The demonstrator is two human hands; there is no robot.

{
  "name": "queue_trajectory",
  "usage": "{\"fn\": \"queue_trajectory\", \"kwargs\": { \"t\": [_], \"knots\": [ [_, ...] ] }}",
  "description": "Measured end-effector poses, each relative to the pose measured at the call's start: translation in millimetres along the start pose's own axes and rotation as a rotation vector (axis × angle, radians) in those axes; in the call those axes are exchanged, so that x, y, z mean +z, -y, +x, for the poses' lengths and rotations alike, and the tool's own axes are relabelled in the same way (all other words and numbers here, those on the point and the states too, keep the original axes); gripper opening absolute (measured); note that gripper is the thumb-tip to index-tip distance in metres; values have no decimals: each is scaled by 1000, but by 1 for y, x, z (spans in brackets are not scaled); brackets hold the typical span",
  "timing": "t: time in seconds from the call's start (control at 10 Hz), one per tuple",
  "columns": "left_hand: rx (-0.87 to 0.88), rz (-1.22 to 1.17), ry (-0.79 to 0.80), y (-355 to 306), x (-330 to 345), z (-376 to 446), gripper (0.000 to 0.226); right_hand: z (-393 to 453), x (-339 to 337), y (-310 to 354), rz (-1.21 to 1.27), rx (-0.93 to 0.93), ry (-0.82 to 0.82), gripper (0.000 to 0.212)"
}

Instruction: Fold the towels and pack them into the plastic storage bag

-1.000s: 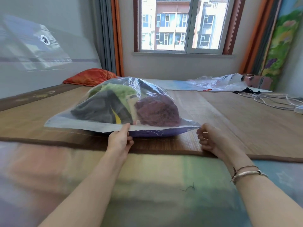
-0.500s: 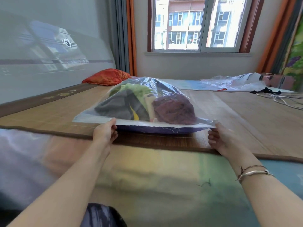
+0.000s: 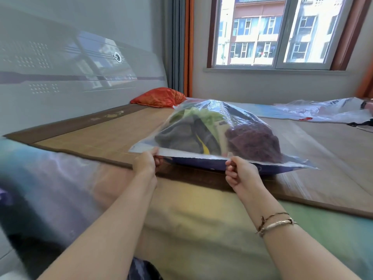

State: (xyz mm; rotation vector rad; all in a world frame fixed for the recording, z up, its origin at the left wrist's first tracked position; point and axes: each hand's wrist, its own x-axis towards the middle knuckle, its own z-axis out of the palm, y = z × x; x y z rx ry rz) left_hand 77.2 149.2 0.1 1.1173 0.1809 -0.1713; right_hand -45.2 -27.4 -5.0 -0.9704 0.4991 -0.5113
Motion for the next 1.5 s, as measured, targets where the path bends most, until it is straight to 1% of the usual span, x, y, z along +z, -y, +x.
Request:
{"fn": "queue_trajectory", "kwargs": {
  "t": [0.1,0.2,0.3,0.4,0.5,0.6,0.7,0.8,0.9,1.0,1.1,1.2,1.3,1.4,1.5],
  "knots": [
    [40,3,-69,-5,-9,10,18,-1,1,-3,-11,-20,-17,29],
    [37,-38,-107,-12,-17,18,17,-2,-1,-4,-35,-34,-20,25],
    [24,-74,-181,-15,-23,22,6,-3,-5,-5,-54,-18,-6,25],
    [26,-86,-156,-8,-21,15,15,-9,-7,-3,-96,61,43,29],
    [-80,-33,71,7,-3,-2,51,-12,-16,9,-134,64,-68,38],
    [-196,9,320,23,27,-40,58,-9,-32,23,-46,7,-258,41],
    [-250,36,449,40,55,-69,50,-9,-36,26,-95,-106,-379,33],
    [-254,-67,445,35,61,-59,26,-20,-14,16,-353,-221,-402,19],
    [-170,-143,353,17,38,-24,26,-31,26,-5,-606,-257,-207,13],
    [-91,-107,259,2,-5,12,32,-21,83,-41,-719,-219,-10,21],
    [-79,-119,233,-12,-42,43,35,1,156,-69,-814,-215,79,38],
    [-44,-38,213,-28,-68,70,36,28,224,-85,-870,-47,191,47],
    [26,-3,149,-46,-88,94,16,55,269,-106,-927,-114,277,50],
    [67,-9,58,-61,-102,116,10,77,298,-125,-1068,-57,346,47],
    [88,1,3,-63,-111,124,13,78,295,-132,-1185,-26,357,42]
  ]
}}
